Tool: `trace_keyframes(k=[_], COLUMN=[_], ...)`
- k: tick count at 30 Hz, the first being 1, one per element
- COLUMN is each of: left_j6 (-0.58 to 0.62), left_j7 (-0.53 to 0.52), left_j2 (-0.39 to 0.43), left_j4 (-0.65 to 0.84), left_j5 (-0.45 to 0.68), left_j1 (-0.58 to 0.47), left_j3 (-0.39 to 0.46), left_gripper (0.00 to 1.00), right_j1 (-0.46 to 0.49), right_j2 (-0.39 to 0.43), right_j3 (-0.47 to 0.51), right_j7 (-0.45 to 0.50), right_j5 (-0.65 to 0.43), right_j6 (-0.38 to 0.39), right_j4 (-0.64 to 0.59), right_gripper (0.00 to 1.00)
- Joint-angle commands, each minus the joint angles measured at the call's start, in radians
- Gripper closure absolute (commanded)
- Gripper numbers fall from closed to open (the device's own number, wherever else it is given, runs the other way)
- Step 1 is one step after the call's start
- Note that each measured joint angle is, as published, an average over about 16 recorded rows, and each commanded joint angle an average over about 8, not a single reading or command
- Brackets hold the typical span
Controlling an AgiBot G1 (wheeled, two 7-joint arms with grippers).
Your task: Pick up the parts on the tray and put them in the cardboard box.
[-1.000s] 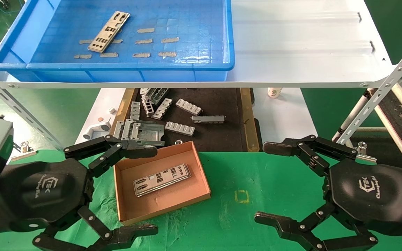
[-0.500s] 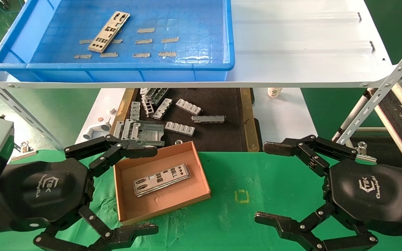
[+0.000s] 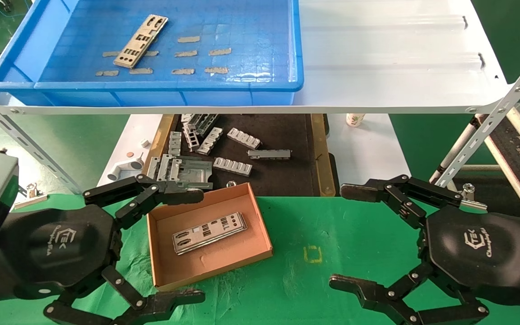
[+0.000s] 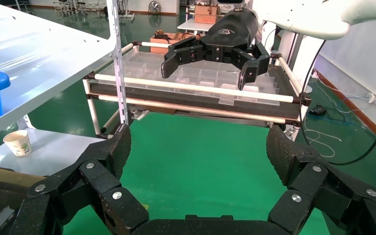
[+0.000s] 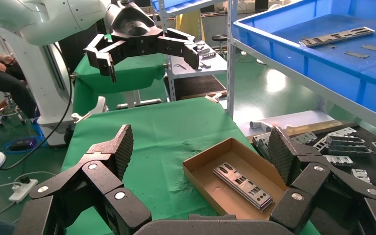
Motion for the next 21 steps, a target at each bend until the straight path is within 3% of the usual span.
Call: trace_keyframes(k=[1,21], left_j6=[0.0,0.0], left_j7=[0.0,0.0], left_j2=[0.0,0.0], left_j4=[0.0,0.0], left_j5=[0.0,0.0], left_j1=[0.0,0.0], left_j3=[0.0,0.0], left_gripper=[0.0,0.0], right_j1=[0.0,0.0], right_j2=[0.0,0.0], right_j3=[0.0,0.0], right_j7=[0.0,0.0], right_j5=[0.0,0.0], right_j6=[0.0,0.0], right_j4=[0.0,0.0], right_gripper=[0.0,0.0])
